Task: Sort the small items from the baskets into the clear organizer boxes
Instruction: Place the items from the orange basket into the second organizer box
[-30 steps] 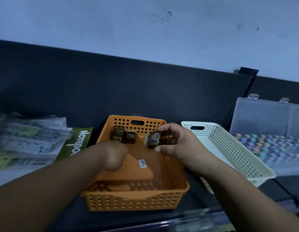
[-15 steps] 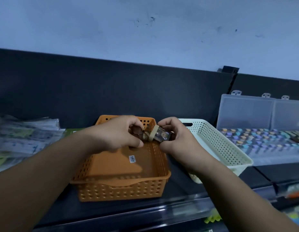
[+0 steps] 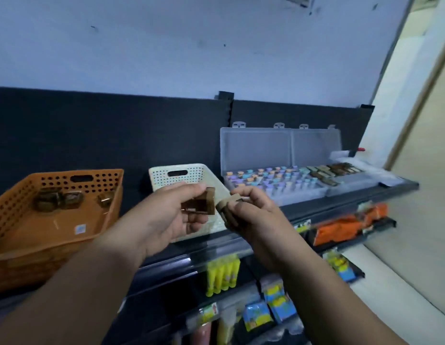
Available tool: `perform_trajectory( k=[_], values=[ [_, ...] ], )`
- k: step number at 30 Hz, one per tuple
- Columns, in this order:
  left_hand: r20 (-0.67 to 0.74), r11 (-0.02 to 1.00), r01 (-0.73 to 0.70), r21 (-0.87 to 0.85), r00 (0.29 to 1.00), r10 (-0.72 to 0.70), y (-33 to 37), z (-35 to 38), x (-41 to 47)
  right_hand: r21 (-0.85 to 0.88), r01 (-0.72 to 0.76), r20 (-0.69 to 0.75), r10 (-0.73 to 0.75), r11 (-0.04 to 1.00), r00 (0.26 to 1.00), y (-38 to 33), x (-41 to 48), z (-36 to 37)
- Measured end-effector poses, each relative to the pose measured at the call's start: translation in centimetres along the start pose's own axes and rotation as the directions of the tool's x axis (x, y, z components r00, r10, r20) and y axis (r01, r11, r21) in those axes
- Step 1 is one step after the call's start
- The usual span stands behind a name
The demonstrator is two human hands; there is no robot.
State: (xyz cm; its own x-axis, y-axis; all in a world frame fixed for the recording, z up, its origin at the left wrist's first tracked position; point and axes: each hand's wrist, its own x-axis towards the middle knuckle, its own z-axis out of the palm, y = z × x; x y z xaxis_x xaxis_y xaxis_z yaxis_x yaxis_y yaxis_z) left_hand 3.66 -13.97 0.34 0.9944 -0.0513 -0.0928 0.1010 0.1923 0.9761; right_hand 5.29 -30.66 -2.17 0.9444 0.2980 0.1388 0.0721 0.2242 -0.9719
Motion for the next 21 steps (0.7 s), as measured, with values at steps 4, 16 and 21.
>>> perform_trajectory(
  k=[4,16,21],
  values=[
    [0.140,0.986,0.126,-0.111,0.984,-0.110,-2.7,8.3,0.0,0.152,-0.031,-0.124,0.051,0.988,0.991,-1.3,-4.5,-7.8],
    [0.328,0.936,0.278,-0.214,0.923,-0.200,-6.3,25.8,2.7,0.111,0.012,-0.353,0.028,0.994,0.935,-4.0,-11.9,-24.1],
    [0.407,0.904,0.329,-0.274,0.891,-0.200,-7.7,28.9,7.3,0.179,0.037,-0.409,0.040,0.983,0.912,-3.1,-10.0,-28.0]
  ],
)
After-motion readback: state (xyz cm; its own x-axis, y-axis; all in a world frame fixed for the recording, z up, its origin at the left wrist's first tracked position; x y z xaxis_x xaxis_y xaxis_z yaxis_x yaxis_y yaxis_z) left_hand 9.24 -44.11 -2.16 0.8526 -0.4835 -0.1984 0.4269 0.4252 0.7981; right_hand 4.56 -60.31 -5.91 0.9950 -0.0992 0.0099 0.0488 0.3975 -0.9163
